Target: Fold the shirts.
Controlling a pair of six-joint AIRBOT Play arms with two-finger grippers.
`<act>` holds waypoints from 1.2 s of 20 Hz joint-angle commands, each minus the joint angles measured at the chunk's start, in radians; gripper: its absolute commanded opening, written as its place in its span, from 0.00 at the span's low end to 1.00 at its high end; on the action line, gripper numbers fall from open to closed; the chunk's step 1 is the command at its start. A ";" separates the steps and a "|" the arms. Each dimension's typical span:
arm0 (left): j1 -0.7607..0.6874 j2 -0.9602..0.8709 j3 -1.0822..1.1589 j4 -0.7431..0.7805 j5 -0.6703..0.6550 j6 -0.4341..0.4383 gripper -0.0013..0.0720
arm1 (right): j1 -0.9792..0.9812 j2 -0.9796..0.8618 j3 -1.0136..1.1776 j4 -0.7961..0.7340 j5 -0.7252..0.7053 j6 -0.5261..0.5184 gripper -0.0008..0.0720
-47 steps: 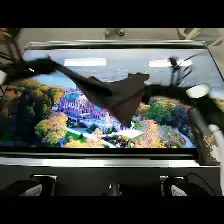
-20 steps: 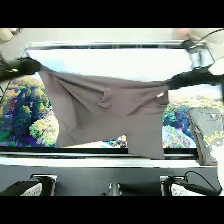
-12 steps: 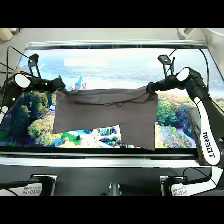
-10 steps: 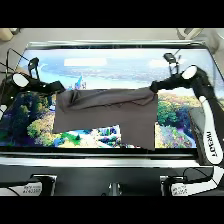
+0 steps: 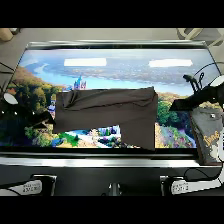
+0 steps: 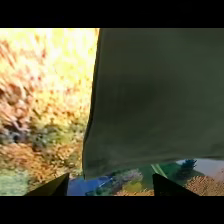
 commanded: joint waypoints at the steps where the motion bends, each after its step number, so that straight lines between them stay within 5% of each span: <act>1: 0.021 0.007 -0.115 -0.056 0.050 0.045 0.84 | -0.018 0.000 -0.066 0.007 0.047 -0.034 0.68; 8: 0.012 -0.022 -0.132 -0.119 0.150 0.052 0.83 | -0.018 -0.001 -0.072 0.008 0.021 -0.034 0.68; 10: -0.002 -0.037 -0.132 -0.119 0.163 0.044 0.59 | -0.018 -0.001 -0.087 0.028 0.006 -0.042 0.71; 12: -0.019 -0.046 -0.132 -0.118 0.184 0.015 0.52 | -0.018 -0.001 -0.117 0.074 -0.024 -0.057 0.78; 14: -0.031 -0.045 -0.131 -0.119 0.206 -0.001 0.07 | -0.011 -0.001 -0.158 0.082 -0.080 -0.056 0.78; 21: -0.033 -0.003 -0.131 -0.118 0.206 0.024 0.05 | 0.140 -0.060 -0.206 0.137 -0.245 -0.048 0.75; 23: -0.033 0.019 -0.131 -0.119 0.206 0.027 0.05 | 0.185 -0.098 -0.206 0.169 -0.238 -0.049 0.71; 24: -0.034 0.033 -0.127 -0.119 0.205 0.032 0.05 | 0.205 -0.108 -0.206 0.174 -0.252 -0.048 0.61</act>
